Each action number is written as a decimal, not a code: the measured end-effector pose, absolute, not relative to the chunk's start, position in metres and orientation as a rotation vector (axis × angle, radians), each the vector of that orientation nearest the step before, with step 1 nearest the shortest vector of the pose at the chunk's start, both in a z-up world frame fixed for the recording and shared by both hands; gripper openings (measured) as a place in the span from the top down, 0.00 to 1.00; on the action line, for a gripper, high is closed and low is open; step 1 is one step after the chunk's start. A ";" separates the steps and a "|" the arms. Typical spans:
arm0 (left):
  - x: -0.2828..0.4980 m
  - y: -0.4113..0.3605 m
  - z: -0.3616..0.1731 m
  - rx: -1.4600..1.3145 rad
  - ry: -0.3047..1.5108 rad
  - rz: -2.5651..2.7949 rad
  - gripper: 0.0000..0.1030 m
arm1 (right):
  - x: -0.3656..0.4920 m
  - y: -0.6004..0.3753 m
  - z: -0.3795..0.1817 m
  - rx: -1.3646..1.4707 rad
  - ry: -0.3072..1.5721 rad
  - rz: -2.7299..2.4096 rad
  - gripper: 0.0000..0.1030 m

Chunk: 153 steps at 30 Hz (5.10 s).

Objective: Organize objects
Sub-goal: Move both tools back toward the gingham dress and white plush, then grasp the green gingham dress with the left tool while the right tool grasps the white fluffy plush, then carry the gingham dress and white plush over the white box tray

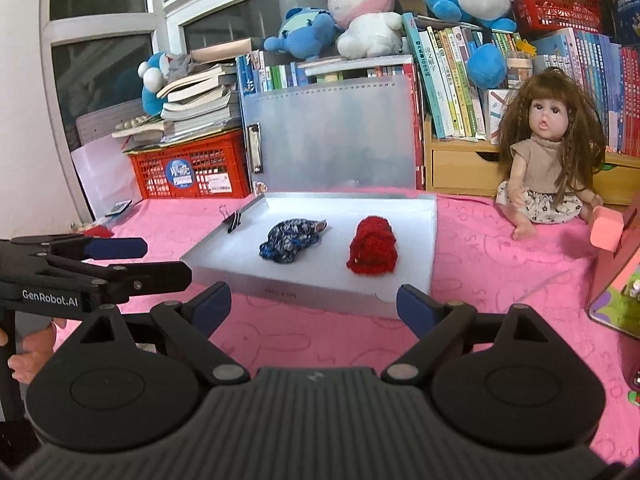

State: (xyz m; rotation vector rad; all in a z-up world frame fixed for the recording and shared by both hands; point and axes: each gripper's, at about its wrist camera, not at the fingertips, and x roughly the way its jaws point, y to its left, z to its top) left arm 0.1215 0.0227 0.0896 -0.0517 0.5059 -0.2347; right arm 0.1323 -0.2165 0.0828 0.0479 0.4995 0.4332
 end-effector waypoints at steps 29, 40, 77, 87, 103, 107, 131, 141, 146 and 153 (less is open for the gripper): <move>0.073 0.047 0.065 -0.066 0.541 -0.187 0.07 | 0.100 -0.230 0.059 0.043 0.545 0.413 0.07; 0.057 0.052 0.058 -0.067 0.545 -0.163 0.06 | 0.090 -0.230 0.054 0.023 0.547 0.401 0.07; 0.068 0.047 0.030 -0.064 0.574 -0.144 0.07 | 0.090 -0.216 0.025 -0.060 0.585 0.380 0.00; 0.074 0.047 0.024 -0.073 0.587 -0.132 0.08 | 0.096 -0.221 0.020 -0.018 0.606 0.382 0.00; 0.075 0.050 0.025 -0.087 0.574 -0.104 0.46 | 0.096 -0.226 0.017 0.049 0.636 0.389 0.06; 0.073 0.051 0.028 -0.100 0.568 -0.112 0.53 | 0.093 -0.225 0.022 0.046 0.623 0.373 0.14; 0.064 0.040 0.047 -0.086 0.511 -0.154 0.55 | 0.086 -0.234 0.037 0.050 0.566 0.340 0.41; 0.065 0.040 0.048 -0.087 0.510 -0.155 0.55 | 0.090 -0.237 0.033 0.088 0.579 0.350 0.39; 0.066 0.036 0.050 -0.086 0.506 -0.156 0.55 | 0.086 -0.236 0.037 0.084 0.563 0.343 0.52; 0.068 0.036 0.053 -0.094 0.502 -0.158 0.56 | 0.086 -0.236 0.045 0.071 0.543 0.324 0.66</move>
